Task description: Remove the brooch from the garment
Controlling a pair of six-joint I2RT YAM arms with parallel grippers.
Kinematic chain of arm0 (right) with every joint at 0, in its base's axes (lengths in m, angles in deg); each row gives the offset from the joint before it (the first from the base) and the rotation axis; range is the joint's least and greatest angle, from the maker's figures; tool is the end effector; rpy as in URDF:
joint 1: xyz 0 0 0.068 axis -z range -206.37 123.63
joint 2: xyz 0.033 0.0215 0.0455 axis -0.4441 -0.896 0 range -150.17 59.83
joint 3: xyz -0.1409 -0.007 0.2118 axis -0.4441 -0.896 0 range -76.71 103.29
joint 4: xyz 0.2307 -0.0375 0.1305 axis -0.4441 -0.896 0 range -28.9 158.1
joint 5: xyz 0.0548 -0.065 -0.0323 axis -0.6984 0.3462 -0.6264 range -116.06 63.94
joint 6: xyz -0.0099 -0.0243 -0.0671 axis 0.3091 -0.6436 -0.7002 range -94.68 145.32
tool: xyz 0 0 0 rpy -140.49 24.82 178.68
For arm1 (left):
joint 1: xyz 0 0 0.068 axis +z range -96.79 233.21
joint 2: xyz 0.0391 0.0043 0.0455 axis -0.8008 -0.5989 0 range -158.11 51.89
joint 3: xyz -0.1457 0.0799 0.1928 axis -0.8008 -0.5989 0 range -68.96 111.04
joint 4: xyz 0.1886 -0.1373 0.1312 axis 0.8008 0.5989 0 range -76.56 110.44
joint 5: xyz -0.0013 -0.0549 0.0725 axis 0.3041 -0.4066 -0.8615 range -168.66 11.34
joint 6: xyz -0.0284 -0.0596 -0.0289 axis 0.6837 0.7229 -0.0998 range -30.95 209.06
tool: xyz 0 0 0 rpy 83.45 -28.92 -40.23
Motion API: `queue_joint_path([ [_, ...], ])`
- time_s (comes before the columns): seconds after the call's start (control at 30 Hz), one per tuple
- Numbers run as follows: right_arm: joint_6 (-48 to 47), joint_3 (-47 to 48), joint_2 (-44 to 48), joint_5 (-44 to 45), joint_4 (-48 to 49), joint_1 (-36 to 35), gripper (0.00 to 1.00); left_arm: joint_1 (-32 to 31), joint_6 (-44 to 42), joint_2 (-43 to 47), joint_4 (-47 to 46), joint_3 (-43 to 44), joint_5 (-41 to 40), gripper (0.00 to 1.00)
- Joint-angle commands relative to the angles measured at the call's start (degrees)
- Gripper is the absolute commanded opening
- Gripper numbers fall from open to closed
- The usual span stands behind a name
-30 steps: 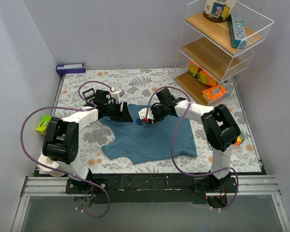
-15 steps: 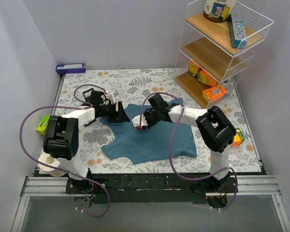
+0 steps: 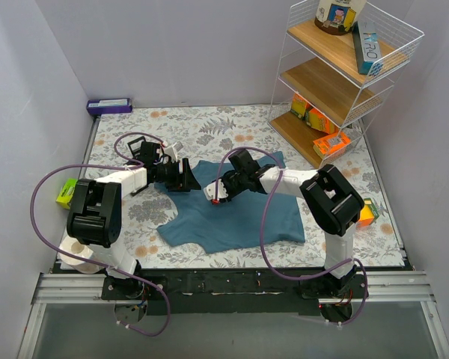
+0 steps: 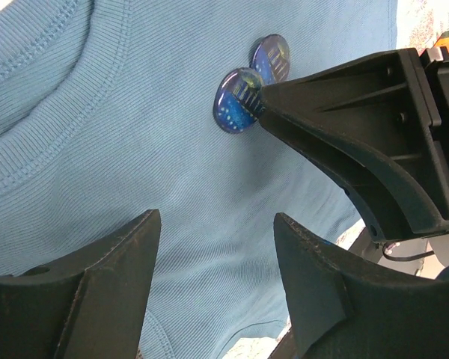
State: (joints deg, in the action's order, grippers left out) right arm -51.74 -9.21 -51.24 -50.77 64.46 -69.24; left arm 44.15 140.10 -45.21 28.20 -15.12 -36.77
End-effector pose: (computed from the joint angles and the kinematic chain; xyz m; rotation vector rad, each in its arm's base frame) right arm 0.2900 0.3032 0.1182 -2.0916 0.9809 0.2167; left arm 0.3269 -0.0924 0.1275 -0.6992 2.6591 -1.2975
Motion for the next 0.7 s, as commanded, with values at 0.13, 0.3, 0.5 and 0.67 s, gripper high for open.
queue_joint_path([
  [0.13,0.5,-0.8,-1.1,1.9,8.4,-0.7,0.38,0.5,0.1,0.2,-0.7,-0.1,1.8,0.61],
  [0.3,1.1,-0.8,-1.1,1.8,9.2,-0.7,0.37,0.5,0.0,-0.4,-0.7,0.0,2.1,0.61],
  [0.5,2.9,-0.6,-1.1,0.0,11.5,-0.7,0.33,0.5,-0.3,-0.6,-0.4,0.1,2.9,0.61],
  [0.67,4.2,-0.5,-1.3,-1.3,13.5,-0.7,0.29,0.8,-0.7,-0.8,-0.3,0.2,5.0,0.61],
])
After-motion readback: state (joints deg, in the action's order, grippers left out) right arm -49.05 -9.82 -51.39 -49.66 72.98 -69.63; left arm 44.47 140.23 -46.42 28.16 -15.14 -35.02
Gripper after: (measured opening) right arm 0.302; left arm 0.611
